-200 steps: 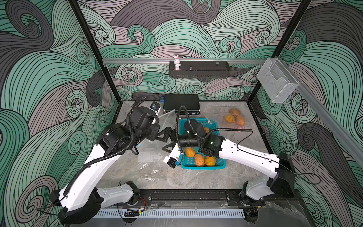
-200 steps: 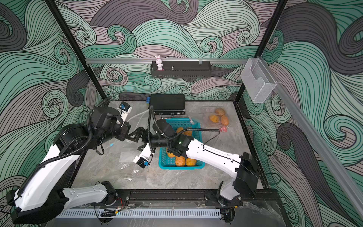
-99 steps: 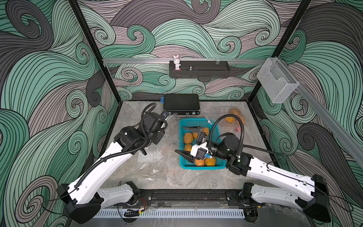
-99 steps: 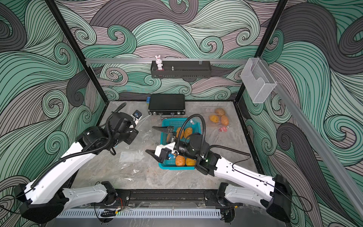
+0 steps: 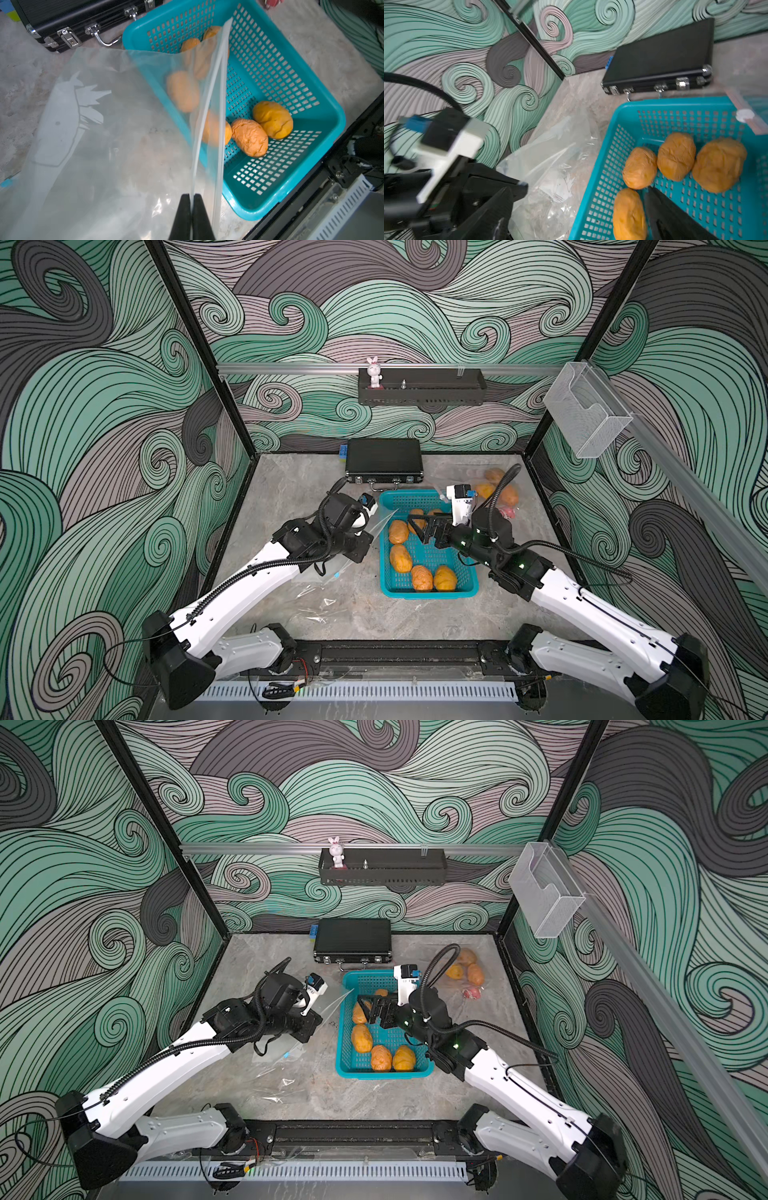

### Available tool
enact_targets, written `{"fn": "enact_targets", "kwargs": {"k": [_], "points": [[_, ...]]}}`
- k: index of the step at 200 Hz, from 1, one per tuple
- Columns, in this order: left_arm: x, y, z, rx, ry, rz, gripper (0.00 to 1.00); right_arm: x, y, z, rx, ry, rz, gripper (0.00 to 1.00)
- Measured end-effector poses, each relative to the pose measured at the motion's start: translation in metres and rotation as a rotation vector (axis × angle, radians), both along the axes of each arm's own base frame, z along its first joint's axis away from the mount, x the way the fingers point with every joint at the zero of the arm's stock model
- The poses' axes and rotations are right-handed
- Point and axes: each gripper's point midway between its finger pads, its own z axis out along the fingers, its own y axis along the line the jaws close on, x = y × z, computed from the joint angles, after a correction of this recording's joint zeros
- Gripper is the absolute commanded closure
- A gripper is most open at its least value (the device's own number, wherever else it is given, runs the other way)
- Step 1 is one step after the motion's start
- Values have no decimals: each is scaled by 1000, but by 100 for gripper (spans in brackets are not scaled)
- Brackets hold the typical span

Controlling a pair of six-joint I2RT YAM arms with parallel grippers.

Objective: Put the potatoes into a zipper bag and zip it
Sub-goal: Pick up the potato from the basket.

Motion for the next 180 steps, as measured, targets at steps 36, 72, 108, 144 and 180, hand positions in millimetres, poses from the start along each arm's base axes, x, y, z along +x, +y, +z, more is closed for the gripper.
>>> {"fn": "enact_targets", "kwargs": {"k": [36,72,108,144,180], "points": [[-1,0,-12,-14,28,18,100,18,-10,-41,-117,230,0,12],[-3,3,-20,-21,46,38,100,13,-2,-95,-239,416,83,18],[-6,6,-16,-40,30,48,100,-1,9,-149,-295,590,177,26],[-4,6,-15,-43,22,56,100,-12,24,-184,-330,666,247,24],[-3,6,-19,-35,32,59,100,-17,44,-190,-334,654,305,24]]}}
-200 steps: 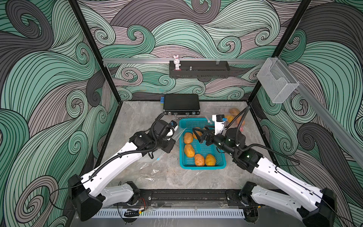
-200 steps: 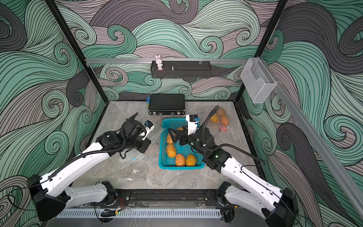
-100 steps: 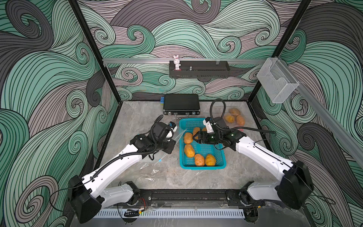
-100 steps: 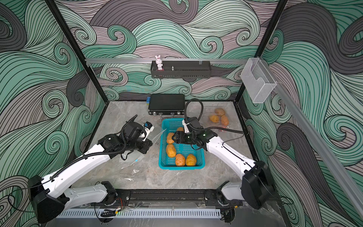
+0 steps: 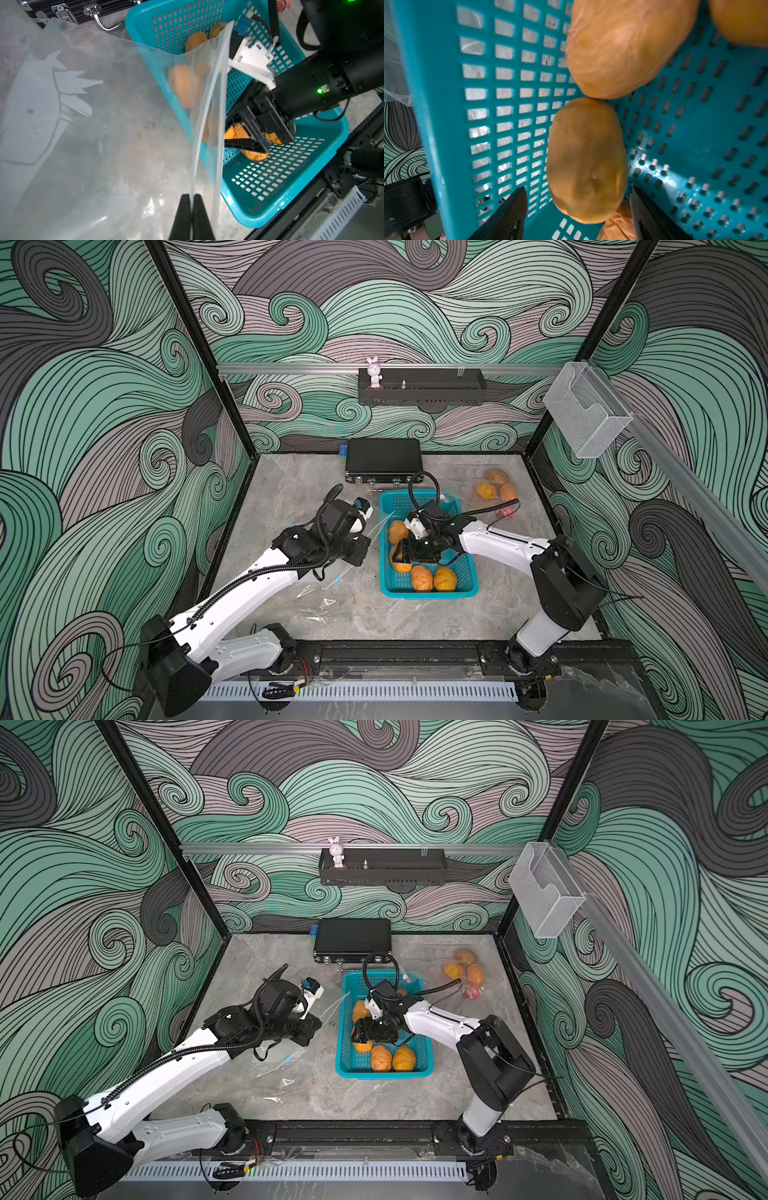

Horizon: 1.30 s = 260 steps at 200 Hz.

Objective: Put the potatoes into a zipper bag and zip it
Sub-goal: Pick up the potato from the basket, then place the potato into the zipper food storage bag.

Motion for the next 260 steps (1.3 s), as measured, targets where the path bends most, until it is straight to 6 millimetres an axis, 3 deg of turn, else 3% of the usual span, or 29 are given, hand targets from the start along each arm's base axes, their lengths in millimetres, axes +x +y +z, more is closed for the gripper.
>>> {"fn": "enact_targets", "kwargs": {"k": [70,92,148,169,220,260], "points": [[0,0,-3,7,8,-1,100,4,-1,-22,-42,-3,10,36],[0,0,-3,8,8,0,100,7,2,-26,-40,-4,19,52],[2,2,-3,16,1,9,100,8,5,-17,-12,-17,20,53],[2,2,-3,18,-1,11,100,7,1,12,28,-78,15,54],[2,2,-3,14,1,15,100,1,-18,133,217,-352,-19,56],[2,-2,-1,-12,7,10,100,-28,-15,170,400,-369,-17,57]]}}
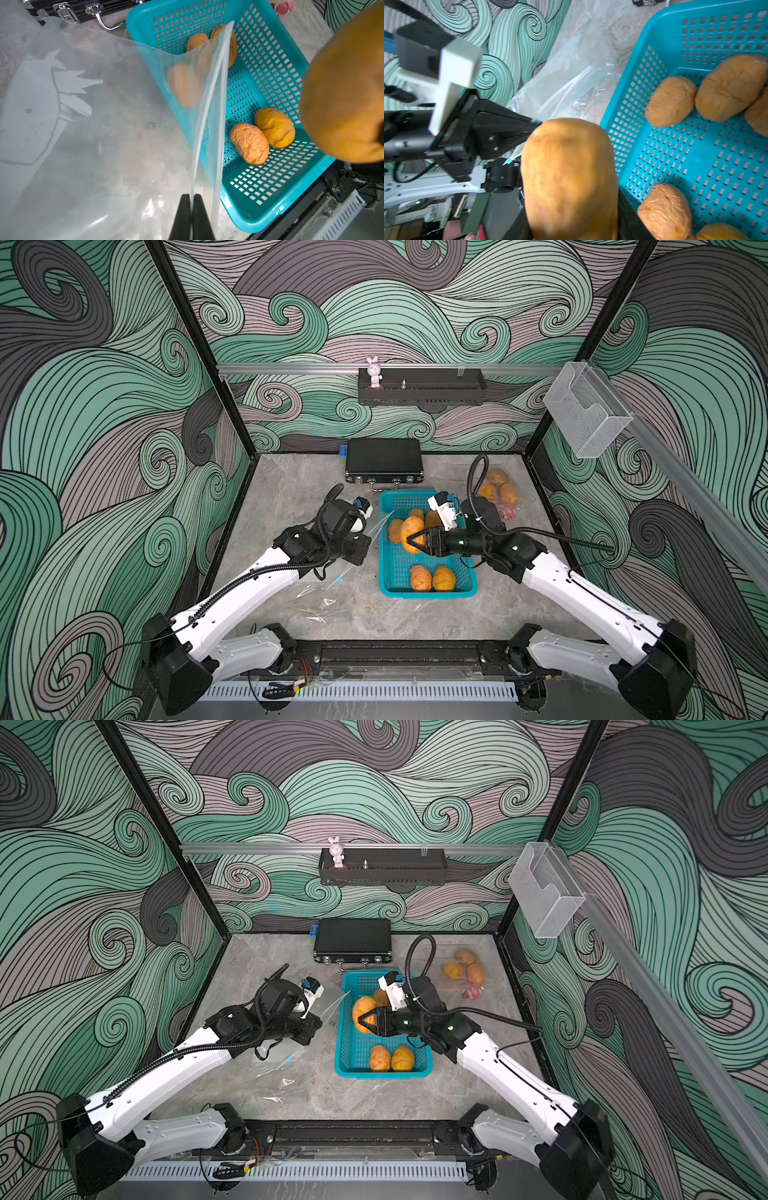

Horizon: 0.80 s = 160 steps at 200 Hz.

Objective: Put the potatoes into a zipper bag and zip it
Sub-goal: Place the potato into the zipper food storage bag.

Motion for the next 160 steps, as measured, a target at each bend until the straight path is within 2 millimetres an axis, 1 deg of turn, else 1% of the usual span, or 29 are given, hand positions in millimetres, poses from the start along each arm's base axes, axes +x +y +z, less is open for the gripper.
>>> {"fn": "enact_targets", "kwargs": {"k": [20,35,55,67,87,95,106,130,136,147,160], "points": [[-1,-2,-4,1,18,-6,100,-5,16,17,79,-7,22,57],[-2,-5,-8,0,35,-14,100,-4,28,29,131,-4,26,58],[-3,-6,-9,-8,49,-13,100,2,45,41,177,2,16,58],[-3,-7,-8,-17,54,-8,100,7,53,45,191,-2,5,58],[-2,-10,-2,-37,56,0,100,15,60,49,196,-10,-23,58],[0,-12,8,-50,44,2,100,20,62,52,196,-18,-37,58],[4,-14,27,-66,26,9,100,27,64,63,204,-39,-59,58],[18,-23,90,-137,-62,13,100,41,69,94,243,-95,-91,58],[19,-22,102,-146,-78,16,100,45,70,102,253,-109,-101,58],[19,-21,117,-164,-98,20,100,48,70,114,269,-132,-108,58],[19,-21,126,-174,-102,22,100,50,70,124,279,-154,-115,58]]}}
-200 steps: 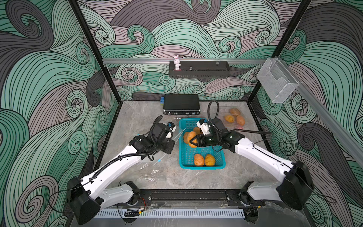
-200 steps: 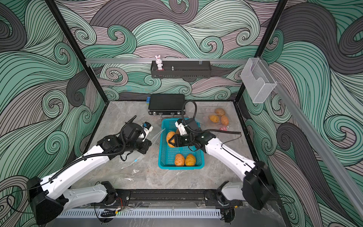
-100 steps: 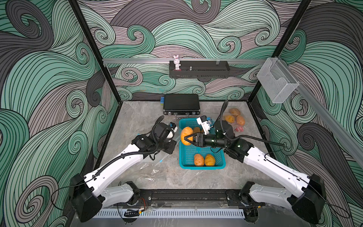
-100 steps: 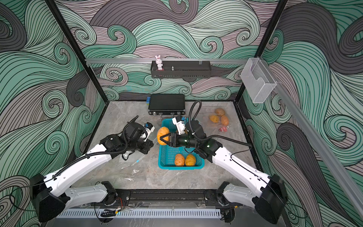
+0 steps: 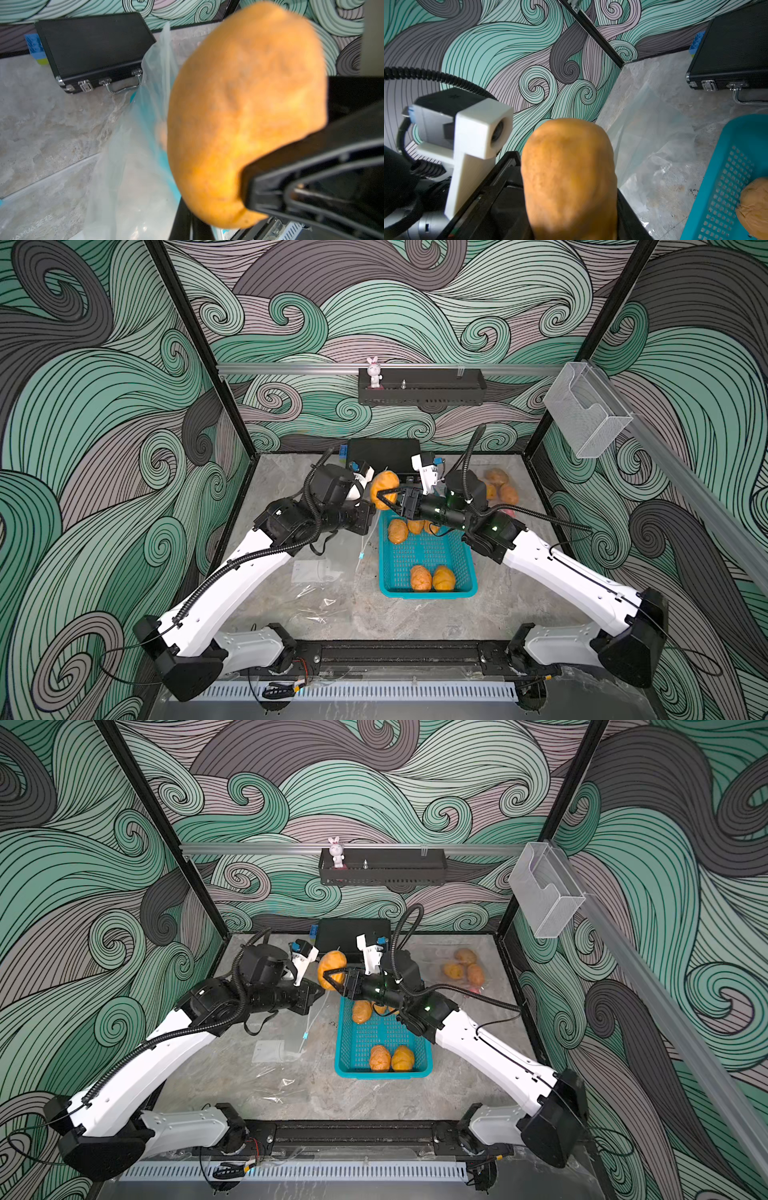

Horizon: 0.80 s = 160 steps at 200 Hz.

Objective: Put the potatoes into a zipper bag and zip it
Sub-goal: Place the potato into the zipper food storage bag.

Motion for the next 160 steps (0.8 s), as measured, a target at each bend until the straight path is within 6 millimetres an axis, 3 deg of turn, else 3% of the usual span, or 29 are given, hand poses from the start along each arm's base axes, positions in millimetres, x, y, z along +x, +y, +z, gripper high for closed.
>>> {"fn": "enact_targets", "kwargs": {"k": [33,58,113,160], "points": [[1,-3,-8,3,49,13,100,3,-4,-5,-41,-20,-22,58],[2,-4,-18,9,86,26,100,4,-9,-28,-116,-8,-40,58],[2,-5,-17,-17,107,48,100,1,-24,-79,-292,1,-55,58],[5,-9,-26,-7,131,51,100,-6,-22,-83,-359,-40,-1,58]]}}
